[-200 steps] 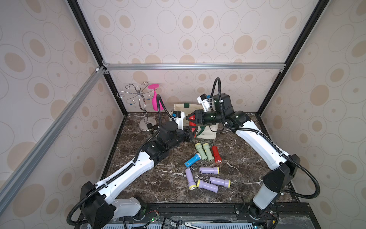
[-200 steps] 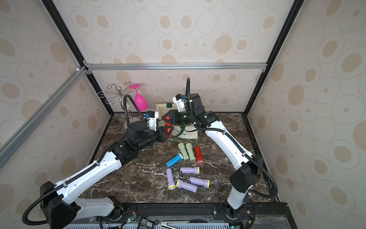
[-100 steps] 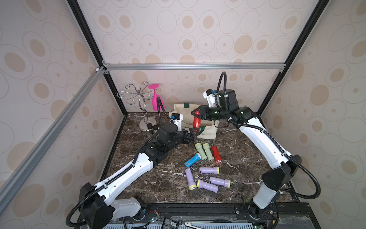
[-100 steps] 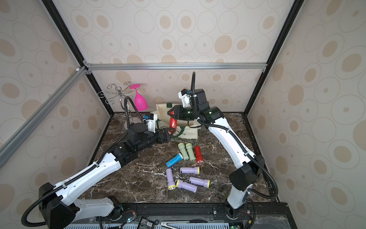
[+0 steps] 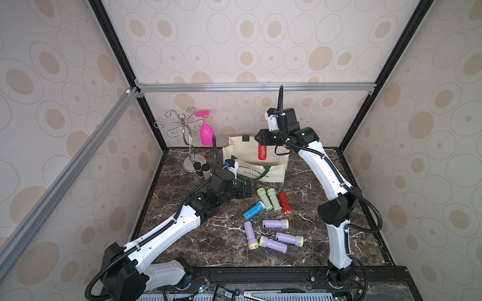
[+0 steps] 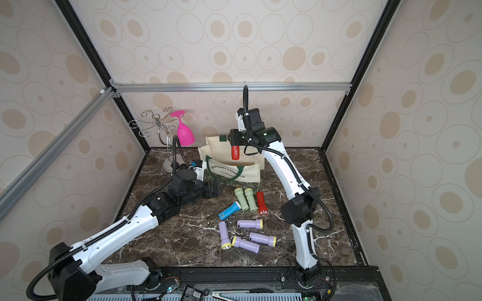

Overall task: Put the flashlights into the tote bags
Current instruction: Pick up the flashlight from the center of the board, then place the flashlight in the canvas bag.

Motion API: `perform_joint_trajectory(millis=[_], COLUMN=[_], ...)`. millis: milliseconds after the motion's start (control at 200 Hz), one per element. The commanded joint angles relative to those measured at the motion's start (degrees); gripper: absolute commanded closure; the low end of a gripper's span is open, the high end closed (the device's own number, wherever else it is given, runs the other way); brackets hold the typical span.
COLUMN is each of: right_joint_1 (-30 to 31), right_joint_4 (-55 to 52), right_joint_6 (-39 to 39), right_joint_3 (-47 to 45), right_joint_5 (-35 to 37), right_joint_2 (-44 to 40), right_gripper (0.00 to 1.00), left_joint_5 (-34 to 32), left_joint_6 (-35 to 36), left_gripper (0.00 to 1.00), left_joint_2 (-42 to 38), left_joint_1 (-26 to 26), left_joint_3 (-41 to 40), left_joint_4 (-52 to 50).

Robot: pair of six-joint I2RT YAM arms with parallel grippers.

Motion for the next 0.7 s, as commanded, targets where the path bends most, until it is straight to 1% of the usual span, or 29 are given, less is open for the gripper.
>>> perform_joint_trajectory(millis=[0,225,355,560,695], right_joint_1=[-0.1,-0.1,0.1,0.4,0.4], right_joint_4=[-3.8,-4.3,-5.7,-7.1,-7.6], right_joint_6=[-6.0,-13.6,-16.2,-18.5,-19.1], right_joint_3=[6.0,5.7,5.7,3.8,2.8], right_joint_5=[4.6,7.6,9.0,10.7,10.8], right_joint_2=[3.3,7.2,9.0,10.6,11.3], right_gripper=[1.00,1.00,1.00,1.00,0.96], left_joint_5=[-0.5,0.1,0.4,0.4,0.3], left_joint_6=[0.5,-0.6,-1.5,-1.9,-2.6], left_gripper=[0.07,0.07,0.08,0.10,0.12], left_joint_2=[-1.8,-2.1,-2.9,-2.5,-1.8], left_joint_1=[0.1,0.1,0.1,0.1,0.1], left_joint_3=[-1.0,-3.7,-6.1,-7.7,-8.3], left_joint_4=[-1.7,-2.6,-2.0,-1.8,-2.1])
